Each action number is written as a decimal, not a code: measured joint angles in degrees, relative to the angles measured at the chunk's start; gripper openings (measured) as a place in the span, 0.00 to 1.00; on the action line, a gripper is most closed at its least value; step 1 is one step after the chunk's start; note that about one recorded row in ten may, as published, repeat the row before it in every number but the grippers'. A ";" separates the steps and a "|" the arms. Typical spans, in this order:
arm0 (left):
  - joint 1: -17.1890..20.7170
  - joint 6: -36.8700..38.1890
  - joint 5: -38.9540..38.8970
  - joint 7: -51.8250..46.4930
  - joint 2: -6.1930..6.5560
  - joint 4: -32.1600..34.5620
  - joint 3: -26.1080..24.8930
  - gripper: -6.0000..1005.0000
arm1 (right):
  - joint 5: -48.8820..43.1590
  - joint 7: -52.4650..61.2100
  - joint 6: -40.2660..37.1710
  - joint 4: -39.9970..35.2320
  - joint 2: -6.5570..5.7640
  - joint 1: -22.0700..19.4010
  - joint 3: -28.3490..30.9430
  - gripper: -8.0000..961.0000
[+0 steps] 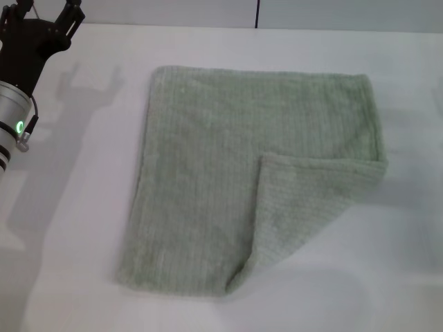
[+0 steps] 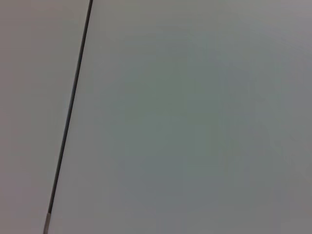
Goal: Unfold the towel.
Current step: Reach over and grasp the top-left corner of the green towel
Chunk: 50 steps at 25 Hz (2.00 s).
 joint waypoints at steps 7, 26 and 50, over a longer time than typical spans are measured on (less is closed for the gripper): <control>-0.13 0.00 0.00 0.03 0.00 -0.08 -0.18 0.85 | 0.00 0.03 0.00 0.00 0.00 0.05 0.00 0.80; -0.09 0.31 0.00 -0.24 0.00 -0.10 -0.01 0.82 | 0.23 -0.04 -0.36 0.00 -0.07 0.21 0.00 0.80; 0.89 1.24 0.00 -0.37 0.00 0.23 1.39 0.46 | 0.19 -0.03 -0.57 0.44 -0.09 -0.32 0.00 0.80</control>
